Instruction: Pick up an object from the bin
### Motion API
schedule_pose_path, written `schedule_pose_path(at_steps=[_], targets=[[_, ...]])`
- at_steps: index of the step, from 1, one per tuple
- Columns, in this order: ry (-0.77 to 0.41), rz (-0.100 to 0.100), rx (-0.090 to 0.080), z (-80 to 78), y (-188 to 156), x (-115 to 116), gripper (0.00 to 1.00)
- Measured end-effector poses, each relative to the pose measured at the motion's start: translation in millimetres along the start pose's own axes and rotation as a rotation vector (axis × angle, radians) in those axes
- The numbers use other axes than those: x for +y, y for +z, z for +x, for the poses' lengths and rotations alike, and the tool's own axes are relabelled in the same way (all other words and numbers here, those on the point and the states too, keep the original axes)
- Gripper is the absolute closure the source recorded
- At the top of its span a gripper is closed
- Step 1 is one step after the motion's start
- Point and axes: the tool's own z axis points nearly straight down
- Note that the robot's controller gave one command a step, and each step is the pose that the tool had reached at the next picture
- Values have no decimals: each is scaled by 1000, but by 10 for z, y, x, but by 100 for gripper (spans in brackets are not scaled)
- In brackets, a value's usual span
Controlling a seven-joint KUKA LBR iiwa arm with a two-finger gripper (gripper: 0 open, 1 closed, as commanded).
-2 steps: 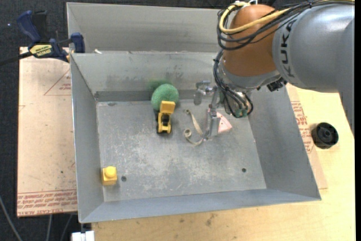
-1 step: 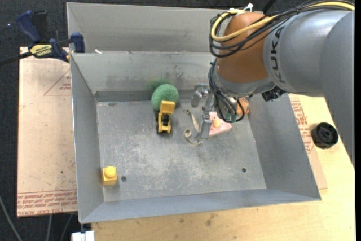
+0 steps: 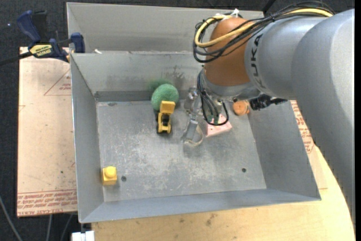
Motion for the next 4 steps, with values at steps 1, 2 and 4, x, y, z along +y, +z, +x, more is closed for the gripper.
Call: schedule_pose_path(at_steps=[1, 2, 4], targets=[[-141, -1, -2, 123, 138, 21, 0], [96, -1, -1, -76, 259, 765, 100], [93, 1, -2, -55, 259, 834, 100]])
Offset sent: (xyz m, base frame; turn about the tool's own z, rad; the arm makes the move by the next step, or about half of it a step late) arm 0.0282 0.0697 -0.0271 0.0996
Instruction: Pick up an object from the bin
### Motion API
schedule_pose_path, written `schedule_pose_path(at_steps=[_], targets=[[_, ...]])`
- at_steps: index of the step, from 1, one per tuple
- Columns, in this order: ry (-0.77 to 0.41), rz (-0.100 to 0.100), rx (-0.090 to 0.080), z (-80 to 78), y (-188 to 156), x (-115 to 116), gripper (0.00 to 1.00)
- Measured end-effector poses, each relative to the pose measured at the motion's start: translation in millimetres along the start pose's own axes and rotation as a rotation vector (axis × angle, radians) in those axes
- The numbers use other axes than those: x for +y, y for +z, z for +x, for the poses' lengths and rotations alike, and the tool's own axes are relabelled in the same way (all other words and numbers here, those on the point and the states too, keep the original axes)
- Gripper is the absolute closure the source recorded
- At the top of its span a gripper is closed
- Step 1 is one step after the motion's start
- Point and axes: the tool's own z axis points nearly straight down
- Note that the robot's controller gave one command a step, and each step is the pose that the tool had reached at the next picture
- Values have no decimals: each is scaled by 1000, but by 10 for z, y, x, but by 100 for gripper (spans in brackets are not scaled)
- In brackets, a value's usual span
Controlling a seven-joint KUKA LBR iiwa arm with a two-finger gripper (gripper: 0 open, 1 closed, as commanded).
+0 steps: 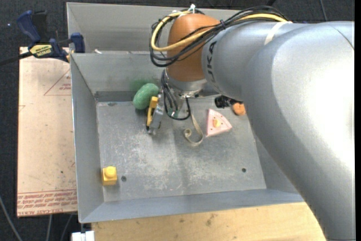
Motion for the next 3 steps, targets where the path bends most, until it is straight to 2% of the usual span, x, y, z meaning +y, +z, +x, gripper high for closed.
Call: schedule_pose_path(at_steps=[1, 2, 3], targets=[[-17, -3, -3, 146, -1, 6, 100], [-20, -4, -1, 104, 0, -23, 100], [-1, -1, 1, 155, -62, -8, 100]])
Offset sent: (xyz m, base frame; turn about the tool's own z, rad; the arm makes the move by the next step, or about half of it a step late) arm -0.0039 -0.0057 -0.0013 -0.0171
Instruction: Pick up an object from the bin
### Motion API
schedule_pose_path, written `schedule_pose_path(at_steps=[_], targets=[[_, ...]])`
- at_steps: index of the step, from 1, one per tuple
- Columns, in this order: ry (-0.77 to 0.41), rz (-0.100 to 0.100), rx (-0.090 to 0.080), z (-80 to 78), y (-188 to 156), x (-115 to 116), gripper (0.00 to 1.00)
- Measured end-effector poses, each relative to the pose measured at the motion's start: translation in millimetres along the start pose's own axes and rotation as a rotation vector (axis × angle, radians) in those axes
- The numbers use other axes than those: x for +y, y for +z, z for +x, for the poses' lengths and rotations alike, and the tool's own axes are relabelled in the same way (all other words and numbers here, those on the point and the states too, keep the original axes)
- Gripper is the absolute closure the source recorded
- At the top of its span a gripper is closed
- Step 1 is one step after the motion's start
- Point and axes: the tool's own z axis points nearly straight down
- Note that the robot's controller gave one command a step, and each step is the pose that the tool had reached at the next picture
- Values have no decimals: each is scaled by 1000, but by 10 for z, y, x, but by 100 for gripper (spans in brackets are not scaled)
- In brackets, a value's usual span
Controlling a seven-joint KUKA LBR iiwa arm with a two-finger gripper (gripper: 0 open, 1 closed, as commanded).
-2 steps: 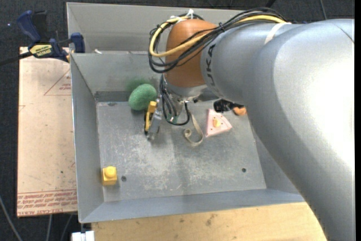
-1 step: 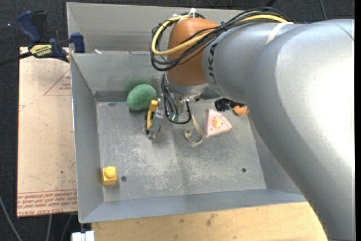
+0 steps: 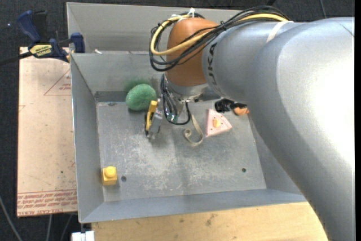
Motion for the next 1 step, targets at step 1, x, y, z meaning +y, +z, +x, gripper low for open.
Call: schedule_pose_path(at_steps=[1], targets=[[9, -2, -1, -79, -51, 128, 100]])
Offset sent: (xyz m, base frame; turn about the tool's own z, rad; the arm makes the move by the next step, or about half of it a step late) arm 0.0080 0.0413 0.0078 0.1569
